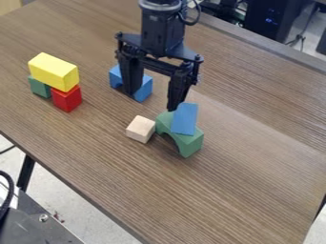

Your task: Move the blue triangle from the top of green arch to the top of blue arch

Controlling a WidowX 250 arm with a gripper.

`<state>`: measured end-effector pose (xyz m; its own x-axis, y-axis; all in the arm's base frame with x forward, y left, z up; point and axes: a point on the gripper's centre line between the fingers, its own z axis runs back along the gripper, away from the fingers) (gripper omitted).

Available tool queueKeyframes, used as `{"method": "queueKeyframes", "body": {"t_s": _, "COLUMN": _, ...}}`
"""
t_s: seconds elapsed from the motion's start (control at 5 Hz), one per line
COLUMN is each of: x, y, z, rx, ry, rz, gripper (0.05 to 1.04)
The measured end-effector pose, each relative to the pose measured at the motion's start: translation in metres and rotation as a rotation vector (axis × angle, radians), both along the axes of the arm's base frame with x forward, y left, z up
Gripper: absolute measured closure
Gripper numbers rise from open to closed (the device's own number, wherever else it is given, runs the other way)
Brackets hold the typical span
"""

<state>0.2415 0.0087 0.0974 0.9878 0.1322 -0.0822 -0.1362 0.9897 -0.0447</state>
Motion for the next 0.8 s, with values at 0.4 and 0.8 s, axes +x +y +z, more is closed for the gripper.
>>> {"method": "queueKeyframes", "body": {"t_s": 0.4, "x": 0.006, "y": -0.005, "z": -0.001, "rx": -0.006, "ry": 0.035, "rz": 0.008, "gripper": 0.084}}
{"method": "queueKeyframes", "body": {"t_s": 0.8, "x": 0.037, "y": -0.021, "z": -0.007, "rx": -0.059, "ry": 0.091, "rz": 0.09, "gripper": 0.084}}
